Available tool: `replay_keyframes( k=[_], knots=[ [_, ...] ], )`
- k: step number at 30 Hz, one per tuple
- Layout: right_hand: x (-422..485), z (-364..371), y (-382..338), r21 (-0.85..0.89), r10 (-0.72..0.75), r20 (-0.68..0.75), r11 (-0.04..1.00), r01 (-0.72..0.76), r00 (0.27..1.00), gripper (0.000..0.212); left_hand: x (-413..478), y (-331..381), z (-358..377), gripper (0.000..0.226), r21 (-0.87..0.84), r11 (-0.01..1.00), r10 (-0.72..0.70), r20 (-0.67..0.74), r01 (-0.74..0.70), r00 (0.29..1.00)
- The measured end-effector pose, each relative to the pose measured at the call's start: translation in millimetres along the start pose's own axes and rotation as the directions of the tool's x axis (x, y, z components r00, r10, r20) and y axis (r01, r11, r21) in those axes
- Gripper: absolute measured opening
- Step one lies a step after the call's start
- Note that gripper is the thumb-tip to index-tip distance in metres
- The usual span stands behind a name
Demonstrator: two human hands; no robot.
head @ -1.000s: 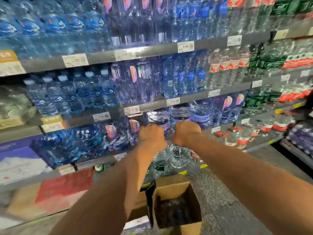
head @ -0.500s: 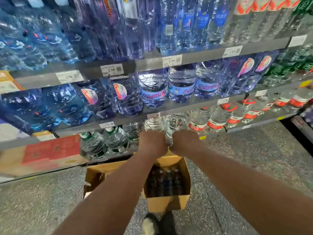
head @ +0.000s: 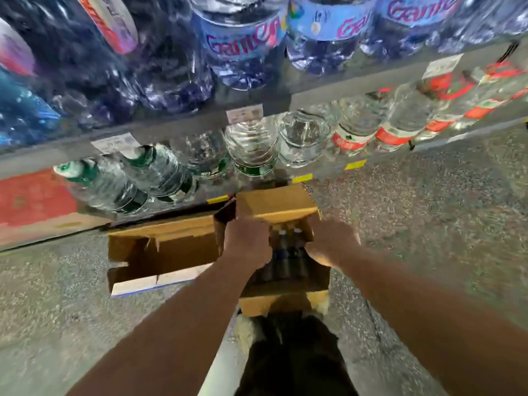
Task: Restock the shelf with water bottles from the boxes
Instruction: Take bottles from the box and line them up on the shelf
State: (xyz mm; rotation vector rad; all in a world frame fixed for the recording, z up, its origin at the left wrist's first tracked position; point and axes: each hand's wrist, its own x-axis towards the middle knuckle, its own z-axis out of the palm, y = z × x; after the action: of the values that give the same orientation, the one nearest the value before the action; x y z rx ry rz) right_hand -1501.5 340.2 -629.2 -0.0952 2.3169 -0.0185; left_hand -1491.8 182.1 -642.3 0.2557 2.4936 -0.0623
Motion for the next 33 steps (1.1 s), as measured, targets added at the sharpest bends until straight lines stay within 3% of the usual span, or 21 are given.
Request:
replay_keyframes(
  k=[6, 12, 18, 22, 25, 28, 33],
  knots=[
    [60.6, 71.4, 16.4, 0.125, 0.069, 0.105, 0.989, -0.082, 0.992, 0.025, 41.9, 26.5, 76.7, 0.010, -0.211, 0.975, -0.053, 0.063, 0.065, 0.997],
    [139.4, 172.3, 18.5, 0.327, 0.161, 0.166, 0.922, -0.208, 0.973, 0.036, 95.9, 52.8, 181.0, 0.034, -0.429, 0.888, -0.063, 0.245, 0.166, 0.967],
    [242.3, 278.0, 32.8, 0.400, 0.229, 0.246, 0.861, -0.314, 0.942, 0.047, 169.7, 58.2, 280.7, 0.043, -0.701, 0.598, -0.161, 0.370, 0.389, 0.915],
    [295.9, 328.0, 45.1, 0.525, 0.280, 0.364, 0.726, -0.445, 0.888, 0.043, 211.1, 66.5, 336.1, 0.045, -0.805, 0.376, -0.160, 0.431, 0.458, 0.888],
    [308.5, 347.0, 48.6, 0.595, 0.298, 0.419, 0.623, -0.507, 0.858, 0.040, 225.0, 77.9, 357.6, 0.041, -0.783, 0.326, -0.127, 0.519, 0.530, 0.845],
    [309.0, 358.1, 45.8, 0.617, 0.335, 0.374, 0.606, -0.502, 0.864, 0.046, 229.9, 88.6, 365.3, 0.039, -0.828, 0.210, -0.126, 0.505, 0.520, 0.854],
    [303.9, 358.7, 48.1, 0.651, 0.350, 0.276, 0.617, -0.442, 0.895, 0.051, 241.8, 76.4, 376.7, 0.039, -0.775, -0.023, -0.146, 0.627, 0.631, 0.765]
  ],
)
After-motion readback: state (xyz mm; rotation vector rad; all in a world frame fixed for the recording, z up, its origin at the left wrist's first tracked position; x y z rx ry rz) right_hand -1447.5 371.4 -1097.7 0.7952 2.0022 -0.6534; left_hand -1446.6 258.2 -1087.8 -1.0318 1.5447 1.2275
